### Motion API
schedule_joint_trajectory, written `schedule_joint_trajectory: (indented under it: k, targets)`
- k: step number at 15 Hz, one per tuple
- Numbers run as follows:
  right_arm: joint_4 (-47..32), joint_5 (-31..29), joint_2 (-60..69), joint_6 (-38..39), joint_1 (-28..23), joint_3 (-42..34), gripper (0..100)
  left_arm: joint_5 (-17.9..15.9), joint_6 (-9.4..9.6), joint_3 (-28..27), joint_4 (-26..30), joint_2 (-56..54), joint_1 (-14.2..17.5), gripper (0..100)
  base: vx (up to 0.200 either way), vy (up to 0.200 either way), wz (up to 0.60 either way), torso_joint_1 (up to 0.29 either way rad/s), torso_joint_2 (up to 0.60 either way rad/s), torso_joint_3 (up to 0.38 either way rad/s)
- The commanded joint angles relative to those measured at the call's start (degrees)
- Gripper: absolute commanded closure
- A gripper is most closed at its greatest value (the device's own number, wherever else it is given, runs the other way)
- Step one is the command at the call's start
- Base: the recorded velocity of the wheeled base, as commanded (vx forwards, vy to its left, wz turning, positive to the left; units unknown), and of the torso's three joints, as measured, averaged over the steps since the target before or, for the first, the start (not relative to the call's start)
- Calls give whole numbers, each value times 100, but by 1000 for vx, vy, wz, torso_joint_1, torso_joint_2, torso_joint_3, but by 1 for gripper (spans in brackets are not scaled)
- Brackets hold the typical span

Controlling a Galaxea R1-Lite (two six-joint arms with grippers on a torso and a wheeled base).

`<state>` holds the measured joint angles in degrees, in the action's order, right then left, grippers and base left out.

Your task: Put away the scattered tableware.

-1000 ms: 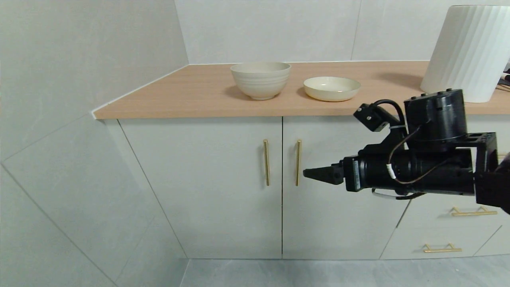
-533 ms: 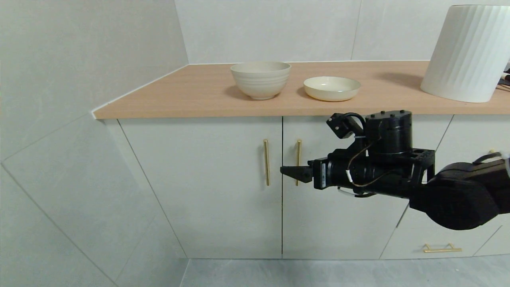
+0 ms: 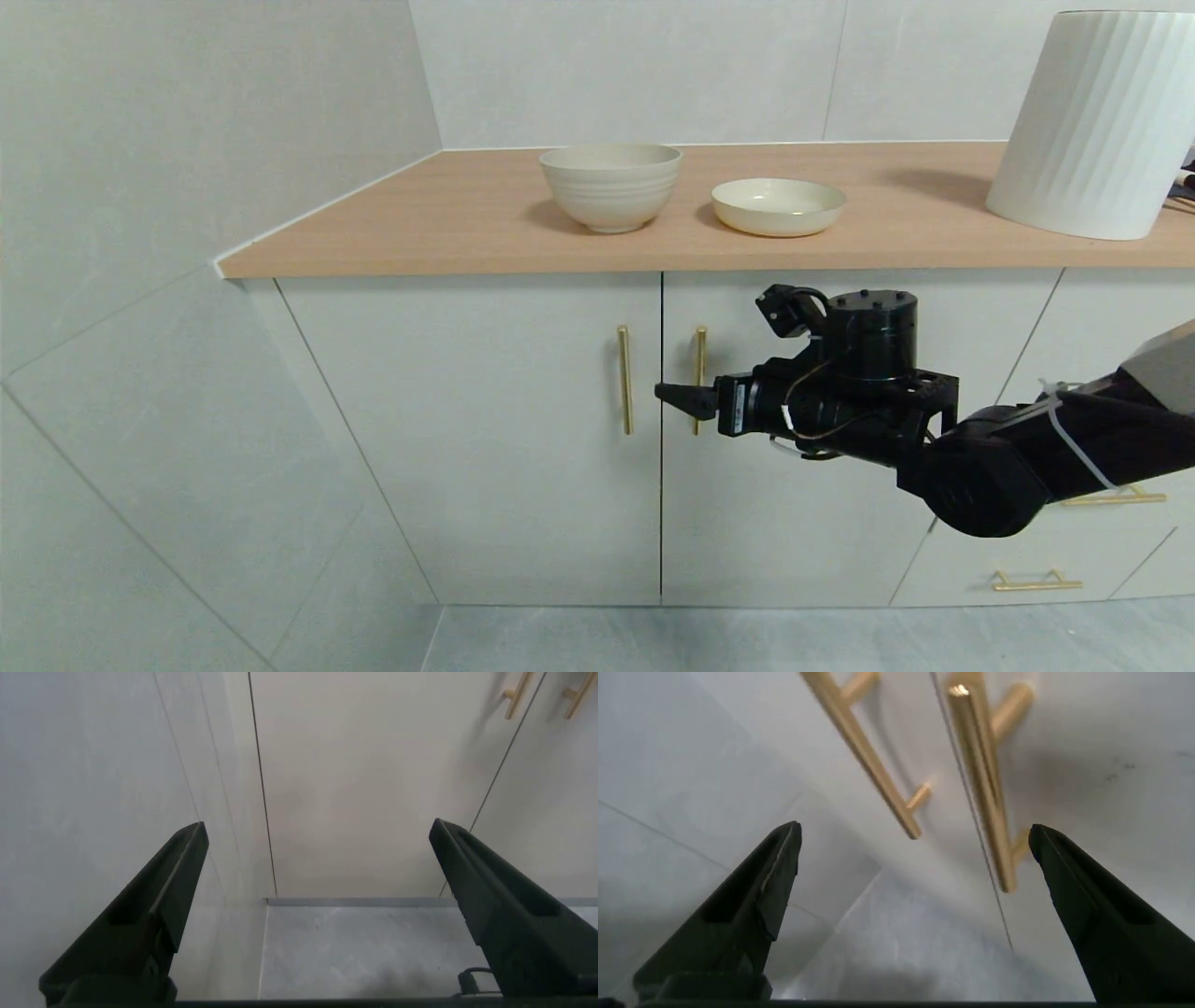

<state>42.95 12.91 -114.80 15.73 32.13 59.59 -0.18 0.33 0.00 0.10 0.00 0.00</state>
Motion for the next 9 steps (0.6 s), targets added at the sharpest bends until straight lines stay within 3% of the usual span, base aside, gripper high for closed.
schedule_joint_trajectory:
  k: [1, 5, 9]
  targets:
    - [3, 1, -104, 1, -49, 35, 0, 1, 2, 0, -1, 9, 0, 0, 0, 0, 0, 0, 0, 0]
    - [671, 10, -429, 431, -49, 167, 0, 1, 2, 0, -1, 9, 0, 0, 0, 0, 0, 0, 0, 0]
    - [715, 27, -535, 449, -32, 185, 0, 1, -7, 0, -1, 9, 0, 0, 0, 0, 0, 0, 0, 0]
